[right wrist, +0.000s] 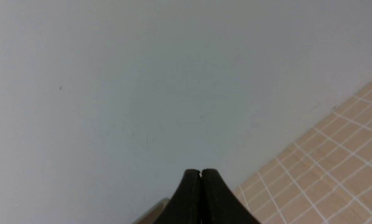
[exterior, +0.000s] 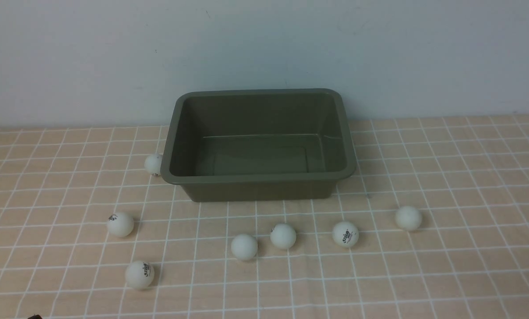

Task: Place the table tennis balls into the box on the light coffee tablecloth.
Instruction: 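Reach for and grasp a ping pong ball on the table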

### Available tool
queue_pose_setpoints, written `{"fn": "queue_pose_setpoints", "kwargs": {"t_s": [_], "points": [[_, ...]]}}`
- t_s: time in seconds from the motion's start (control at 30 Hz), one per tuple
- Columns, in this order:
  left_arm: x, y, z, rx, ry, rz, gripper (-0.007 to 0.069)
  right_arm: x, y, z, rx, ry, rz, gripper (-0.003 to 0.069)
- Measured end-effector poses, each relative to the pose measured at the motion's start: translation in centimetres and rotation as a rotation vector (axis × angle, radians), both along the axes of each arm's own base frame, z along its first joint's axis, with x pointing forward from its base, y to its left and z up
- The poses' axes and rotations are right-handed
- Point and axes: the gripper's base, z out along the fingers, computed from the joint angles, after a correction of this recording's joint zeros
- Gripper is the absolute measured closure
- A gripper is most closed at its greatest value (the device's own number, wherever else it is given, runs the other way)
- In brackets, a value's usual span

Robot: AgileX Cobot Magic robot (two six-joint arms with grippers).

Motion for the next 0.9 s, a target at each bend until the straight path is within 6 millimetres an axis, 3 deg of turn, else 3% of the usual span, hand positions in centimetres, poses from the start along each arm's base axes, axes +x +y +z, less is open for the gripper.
{"fn": "queue_pose_setpoints", "kwargs": {"t_s": [0.13, 0.4, 0.53, 0.57, 0.67, 0.77, 0.9], "points": [[0.0, 0.0, 0.0, 0.016, -0.001, -0.002, 0.0693, -0.1, -0.2, 0.2, 0.009, -0.023, -0.019, 0.0677], [0.0, 0.3, -0.1, 0.241, -0.019, -0.039, 0.0693, -0.2, -0.4, 0.7, -0.004, -0.057, -0.043, 0.0677], [0.0, 0.4, -0.1, 0.357, -0.038, -0.06, 0.0693, -0.6, 0.1, 3.0, -0.121, -0.088, -0.018, 0.0677], [0.0, 0.4, -0.1, 0.406, -0.045, -0.072, 0.0693, -1.0, 0.4, 4.7, -0.232, -0.1, -0.007, 0.0677], [0.0, 0.4, -0.1, 0.451, -0.05, -0.085, 0.0693, -1.7, 0.8, 6.5, -0.363, -0.084, 0.012, 0.0677], [0.0, 0.4, -0.1, 0.466, -0.052, -0.089, 0.0693, -2.2, 1.2, 7.5, -0.427, -0.035, 0.045, 0.0677], [0.1, 0.4, 0.0, 0.484, -0.063, -0.09, 0.0693, -2.5, 1.7, 7.3, -0.507, 0.085, 0.115, 0.0677]]}}
